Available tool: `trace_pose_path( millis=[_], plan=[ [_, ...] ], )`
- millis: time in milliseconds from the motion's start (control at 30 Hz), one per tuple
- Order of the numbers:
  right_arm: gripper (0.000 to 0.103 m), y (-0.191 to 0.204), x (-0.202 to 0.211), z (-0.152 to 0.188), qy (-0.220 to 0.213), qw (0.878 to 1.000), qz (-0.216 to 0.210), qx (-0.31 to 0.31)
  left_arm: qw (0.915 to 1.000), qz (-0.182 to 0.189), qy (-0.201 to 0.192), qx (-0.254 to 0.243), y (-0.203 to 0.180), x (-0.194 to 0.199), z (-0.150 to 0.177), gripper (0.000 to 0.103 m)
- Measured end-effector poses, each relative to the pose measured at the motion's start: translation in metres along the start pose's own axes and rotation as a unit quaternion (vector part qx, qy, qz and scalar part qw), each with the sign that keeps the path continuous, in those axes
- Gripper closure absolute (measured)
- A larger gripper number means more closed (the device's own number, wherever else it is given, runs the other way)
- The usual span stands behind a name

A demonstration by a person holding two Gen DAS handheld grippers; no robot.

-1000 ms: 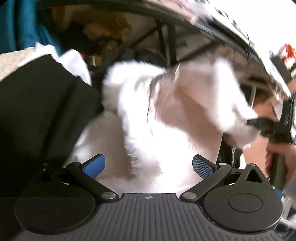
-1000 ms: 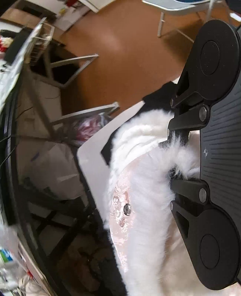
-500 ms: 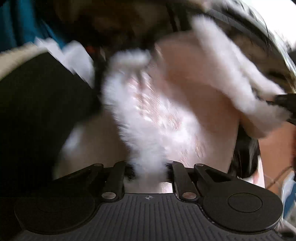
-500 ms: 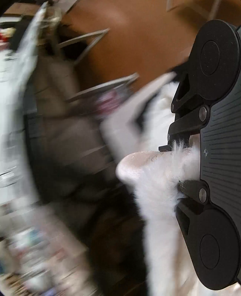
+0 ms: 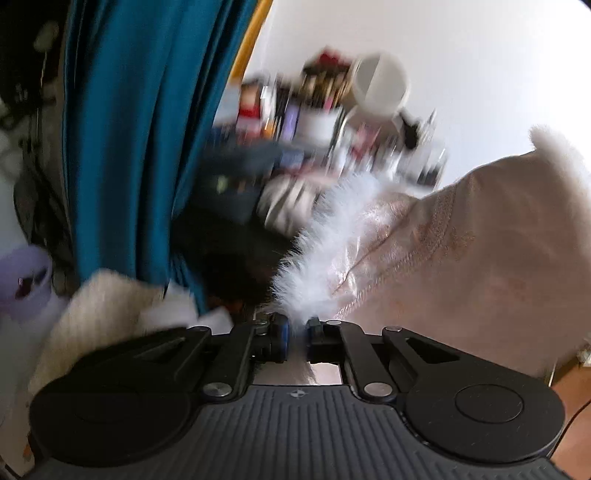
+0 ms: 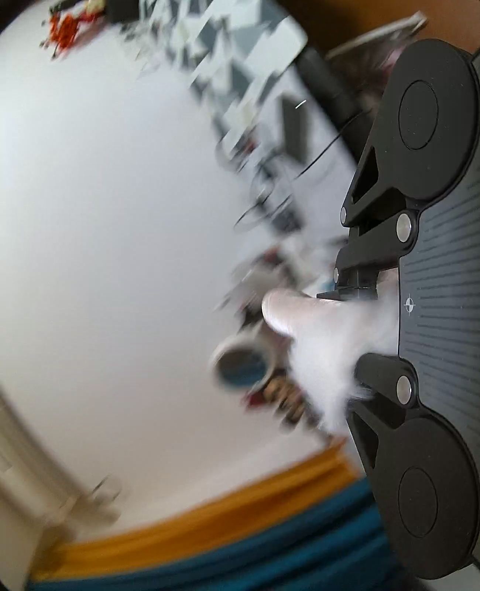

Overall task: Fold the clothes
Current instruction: 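Lift the pink jacket up off the pile with both grippers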

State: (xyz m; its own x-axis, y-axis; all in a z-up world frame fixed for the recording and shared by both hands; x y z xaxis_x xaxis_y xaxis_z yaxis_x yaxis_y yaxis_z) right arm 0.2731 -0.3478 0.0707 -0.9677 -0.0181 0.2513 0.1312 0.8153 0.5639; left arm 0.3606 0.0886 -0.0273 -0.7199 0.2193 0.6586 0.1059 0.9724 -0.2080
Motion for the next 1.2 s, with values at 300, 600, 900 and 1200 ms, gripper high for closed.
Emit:
trace_pose_path(
  millis=[300,600,900,1200],
  plan=[
    [0.101,-0.001,0.168,-0.107,-0.044,0.994,-0.100,0.031,0.9932,0.020,-0.111,0.029,-0.091,0.115,-0.037,0.095],
    [0.101,-0.046,0.315,-0.207,-0.141,0.985,-0.083,0.051,0.9769,0.111,-0.182,-0.015,-0.201,0.173,-0.041,0.095],
    [0.101,-0.096,0.389,-0.252,-0.199,0.979,-0.001,0.055,0.9577,0.229,-0.168,-0.047,-0.282,0.166,-0.054,0.095],
    [0.101,-0.160,0.429,-0.253,-0.243,0.961,0.125,0.038,0.9169,0.346,-0.170,-0.103,-0.351,0.167,-0.064,0.095]
  ],
)
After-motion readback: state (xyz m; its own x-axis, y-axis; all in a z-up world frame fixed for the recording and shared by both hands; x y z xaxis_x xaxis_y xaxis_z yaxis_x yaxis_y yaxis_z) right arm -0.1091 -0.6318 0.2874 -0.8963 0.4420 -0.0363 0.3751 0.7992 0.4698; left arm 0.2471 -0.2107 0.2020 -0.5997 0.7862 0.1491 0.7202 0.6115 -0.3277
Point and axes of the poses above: each gripper's, at about its wrist camera, not at the fingertips, and x roughly against the way its jaws point, y to its left, z to its underside, the point moved 10 cm from there along -x, roughly the way its jaws point, and after that the axes turned 10 degrees about y, right-handed, at the moved point
